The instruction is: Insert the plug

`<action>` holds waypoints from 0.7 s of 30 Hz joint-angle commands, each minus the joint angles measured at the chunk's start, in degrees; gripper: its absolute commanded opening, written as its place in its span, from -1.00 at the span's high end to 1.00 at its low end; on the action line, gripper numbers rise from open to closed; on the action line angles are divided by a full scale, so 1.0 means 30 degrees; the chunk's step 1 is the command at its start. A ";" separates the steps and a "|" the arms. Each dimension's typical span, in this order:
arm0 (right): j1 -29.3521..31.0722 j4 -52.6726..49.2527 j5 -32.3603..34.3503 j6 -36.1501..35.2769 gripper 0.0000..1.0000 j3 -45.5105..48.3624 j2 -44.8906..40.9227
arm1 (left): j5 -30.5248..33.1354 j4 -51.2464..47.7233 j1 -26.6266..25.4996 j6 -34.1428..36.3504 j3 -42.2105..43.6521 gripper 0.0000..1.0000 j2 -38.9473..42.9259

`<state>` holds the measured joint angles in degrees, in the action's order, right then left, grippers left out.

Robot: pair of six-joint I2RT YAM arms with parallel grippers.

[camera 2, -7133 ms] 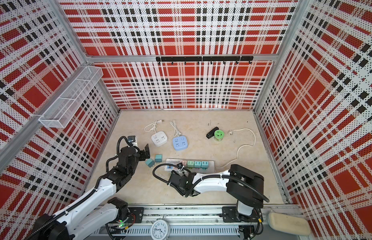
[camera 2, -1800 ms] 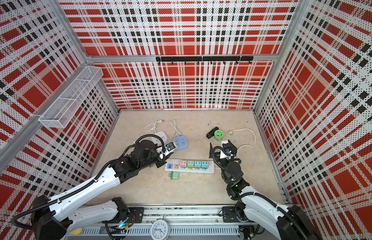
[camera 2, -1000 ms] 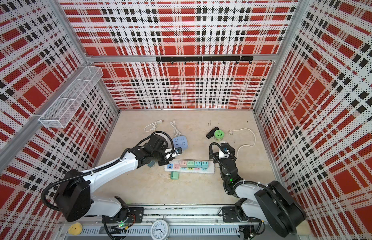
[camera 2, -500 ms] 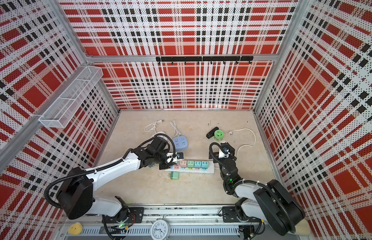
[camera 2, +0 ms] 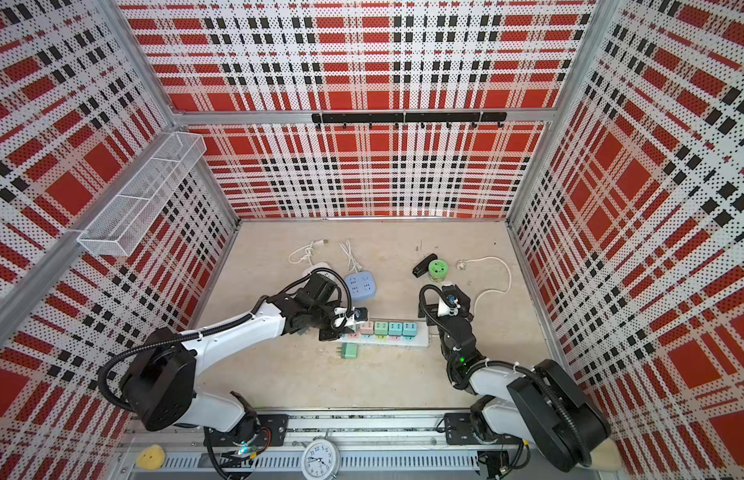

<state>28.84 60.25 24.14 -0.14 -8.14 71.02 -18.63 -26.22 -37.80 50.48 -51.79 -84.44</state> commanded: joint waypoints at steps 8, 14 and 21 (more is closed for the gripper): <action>-0.0123 0.0726 0.0258 0.0275 -0.99 -0.0185 -0.0157 | -0.0998 -0.0107 0.0250 0.1102 -0.0208 1.00 -0.0493; -0.0158 0.0695 0.0211 0.0357 -1.00 -0.0186 -0.0183 | -0.1170 0.0163 0.0352 0.1632 -0.0272 1.00 -0.0819; -0.0234 0.0663 0.0175 0.0427 -1.00 -0.0126 -0.0237 | -0.1374 -0.0066 0.0383 0.1720 -0.0690 1.00 -0.1388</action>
<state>28.47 60.18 24.29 0.80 -8.14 70.98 -21.67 -25.67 -37.04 53.34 -52.80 -87.24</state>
